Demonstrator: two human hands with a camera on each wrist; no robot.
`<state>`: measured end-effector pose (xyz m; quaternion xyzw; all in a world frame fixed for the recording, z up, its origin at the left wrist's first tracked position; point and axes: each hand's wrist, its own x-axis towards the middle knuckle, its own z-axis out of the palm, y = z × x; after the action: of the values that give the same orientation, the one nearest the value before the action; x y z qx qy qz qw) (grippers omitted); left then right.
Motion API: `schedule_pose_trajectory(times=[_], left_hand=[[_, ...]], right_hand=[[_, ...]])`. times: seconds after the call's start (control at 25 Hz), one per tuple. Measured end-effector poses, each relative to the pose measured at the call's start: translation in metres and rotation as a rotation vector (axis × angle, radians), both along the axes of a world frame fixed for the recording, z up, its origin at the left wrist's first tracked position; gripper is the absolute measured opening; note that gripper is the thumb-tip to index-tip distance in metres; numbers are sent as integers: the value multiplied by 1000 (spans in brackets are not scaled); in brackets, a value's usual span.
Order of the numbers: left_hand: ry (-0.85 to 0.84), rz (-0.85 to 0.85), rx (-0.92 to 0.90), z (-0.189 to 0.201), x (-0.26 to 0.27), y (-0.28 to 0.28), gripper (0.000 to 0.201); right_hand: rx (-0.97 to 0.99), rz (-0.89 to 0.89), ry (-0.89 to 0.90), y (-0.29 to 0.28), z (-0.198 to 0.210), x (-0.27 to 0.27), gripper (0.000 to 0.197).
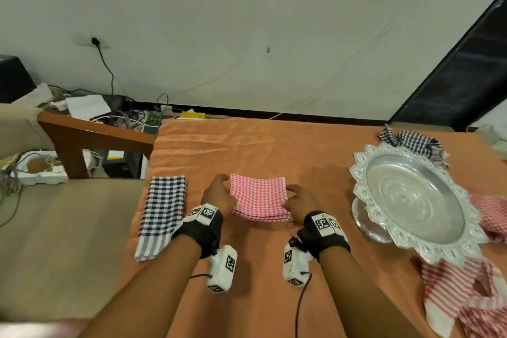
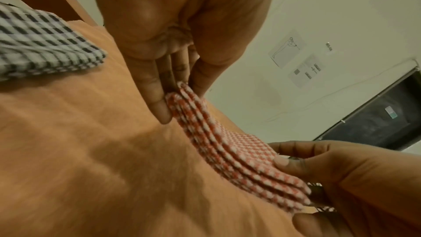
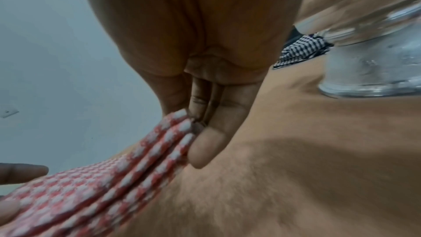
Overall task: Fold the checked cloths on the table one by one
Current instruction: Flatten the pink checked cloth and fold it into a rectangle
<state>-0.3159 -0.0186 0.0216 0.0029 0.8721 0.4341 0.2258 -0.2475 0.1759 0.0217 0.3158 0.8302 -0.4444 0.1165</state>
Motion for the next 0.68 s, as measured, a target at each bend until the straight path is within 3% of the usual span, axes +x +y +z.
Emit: schedule_pose_trajectory(times=[0.24,0.4,0.68], left_hand=[[135,40,-70,-9,-119,29,51],[214,53,-158,-27,-190,43,50],[240,52,-221,-56,-249,61,47]], right_hand=[[-14,63,122,27,-11,-129,44],[32,117,171,37,-28,-200,52],[142,130,150,57,-51,-257,48]])
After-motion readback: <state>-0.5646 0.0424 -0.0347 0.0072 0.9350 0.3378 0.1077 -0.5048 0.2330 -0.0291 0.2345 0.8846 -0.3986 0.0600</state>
